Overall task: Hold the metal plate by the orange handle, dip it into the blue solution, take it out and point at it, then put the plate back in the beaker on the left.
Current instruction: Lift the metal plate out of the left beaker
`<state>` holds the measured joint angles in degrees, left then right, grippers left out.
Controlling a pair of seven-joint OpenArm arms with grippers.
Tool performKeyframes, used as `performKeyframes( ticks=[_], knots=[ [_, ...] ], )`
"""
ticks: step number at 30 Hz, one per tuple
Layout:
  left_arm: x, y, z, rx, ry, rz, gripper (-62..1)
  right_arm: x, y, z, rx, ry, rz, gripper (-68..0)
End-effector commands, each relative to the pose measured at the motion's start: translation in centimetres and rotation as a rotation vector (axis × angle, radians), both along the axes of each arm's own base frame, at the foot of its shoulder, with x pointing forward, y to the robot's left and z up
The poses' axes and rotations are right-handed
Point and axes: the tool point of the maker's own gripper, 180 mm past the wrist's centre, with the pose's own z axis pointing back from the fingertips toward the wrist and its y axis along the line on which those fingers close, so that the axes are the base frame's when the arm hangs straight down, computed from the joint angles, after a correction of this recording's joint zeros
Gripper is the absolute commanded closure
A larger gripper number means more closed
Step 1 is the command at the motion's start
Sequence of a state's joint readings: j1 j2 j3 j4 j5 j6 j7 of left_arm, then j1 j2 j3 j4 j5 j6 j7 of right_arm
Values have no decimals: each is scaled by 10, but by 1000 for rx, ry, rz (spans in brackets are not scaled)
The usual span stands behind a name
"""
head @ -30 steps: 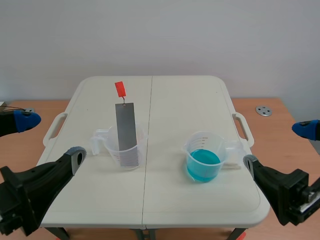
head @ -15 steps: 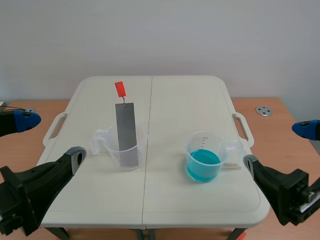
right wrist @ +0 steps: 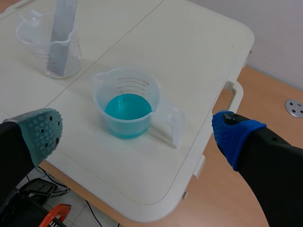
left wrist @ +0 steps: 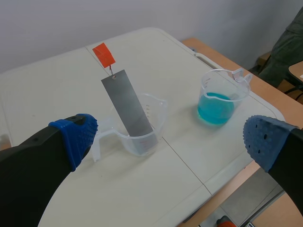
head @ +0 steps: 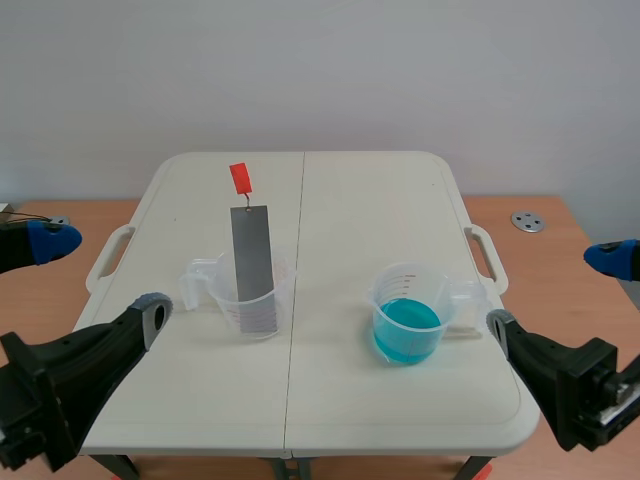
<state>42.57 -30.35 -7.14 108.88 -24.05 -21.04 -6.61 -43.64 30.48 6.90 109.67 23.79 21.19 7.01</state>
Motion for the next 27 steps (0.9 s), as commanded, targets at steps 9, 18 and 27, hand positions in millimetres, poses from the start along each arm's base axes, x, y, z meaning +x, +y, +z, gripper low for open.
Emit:
performKeyframes(
  ticks=[9, 18, 27],
  knots=[
    [0, -2, 5, -15, -14, 0, -429, 9, 7, 17, 20, -57, 29, -663],
    [0, -2, 5, -16, -14, 0, -15, 26, 18, 32, 40, -123, 55, -663],
    [-10, 22, -31, 153, 112, 84, -15, 45, 50, 32, 90, -144, 130, -663]
  ],
)
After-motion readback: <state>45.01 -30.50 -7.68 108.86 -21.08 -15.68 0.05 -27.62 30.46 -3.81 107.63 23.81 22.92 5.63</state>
